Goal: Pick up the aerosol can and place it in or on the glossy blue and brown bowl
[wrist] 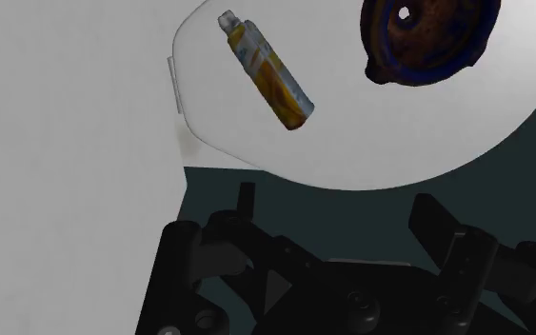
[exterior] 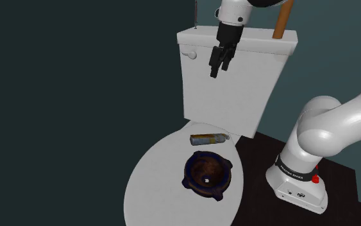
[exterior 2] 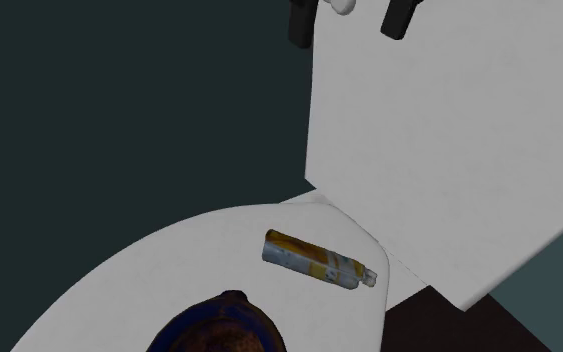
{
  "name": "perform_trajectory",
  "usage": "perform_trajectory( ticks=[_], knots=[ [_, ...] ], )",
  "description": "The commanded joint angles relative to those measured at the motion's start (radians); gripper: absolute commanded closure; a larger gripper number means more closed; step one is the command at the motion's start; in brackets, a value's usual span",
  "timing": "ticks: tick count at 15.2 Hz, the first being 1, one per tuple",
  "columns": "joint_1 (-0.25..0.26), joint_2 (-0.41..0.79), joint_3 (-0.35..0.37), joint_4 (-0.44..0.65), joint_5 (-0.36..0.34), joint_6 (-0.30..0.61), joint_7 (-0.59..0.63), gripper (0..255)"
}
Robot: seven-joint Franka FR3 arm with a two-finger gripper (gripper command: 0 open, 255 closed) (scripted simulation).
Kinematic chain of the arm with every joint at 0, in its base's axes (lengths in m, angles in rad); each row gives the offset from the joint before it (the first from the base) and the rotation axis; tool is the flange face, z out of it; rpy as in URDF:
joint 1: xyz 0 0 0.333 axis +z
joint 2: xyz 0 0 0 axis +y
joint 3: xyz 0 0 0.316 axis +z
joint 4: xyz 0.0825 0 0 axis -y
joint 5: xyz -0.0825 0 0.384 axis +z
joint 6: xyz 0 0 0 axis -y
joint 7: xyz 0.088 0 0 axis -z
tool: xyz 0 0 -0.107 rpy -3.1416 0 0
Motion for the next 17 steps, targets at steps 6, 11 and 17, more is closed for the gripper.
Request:
perform_trajectory(
  ticks=[6, 11, 17],
  knots=[
    [0.029, 0.014, -0.037, -0.155, -0.001, 0.142, -0.124, 0],
    [0.055, 0.067, -0.077, -0.283, -0.004, 0.297, -0.252, 0],
    [0.089, 0.196, -0.130, -0.396, -0.001, 0.503, -0.415, 0]
  ],
)
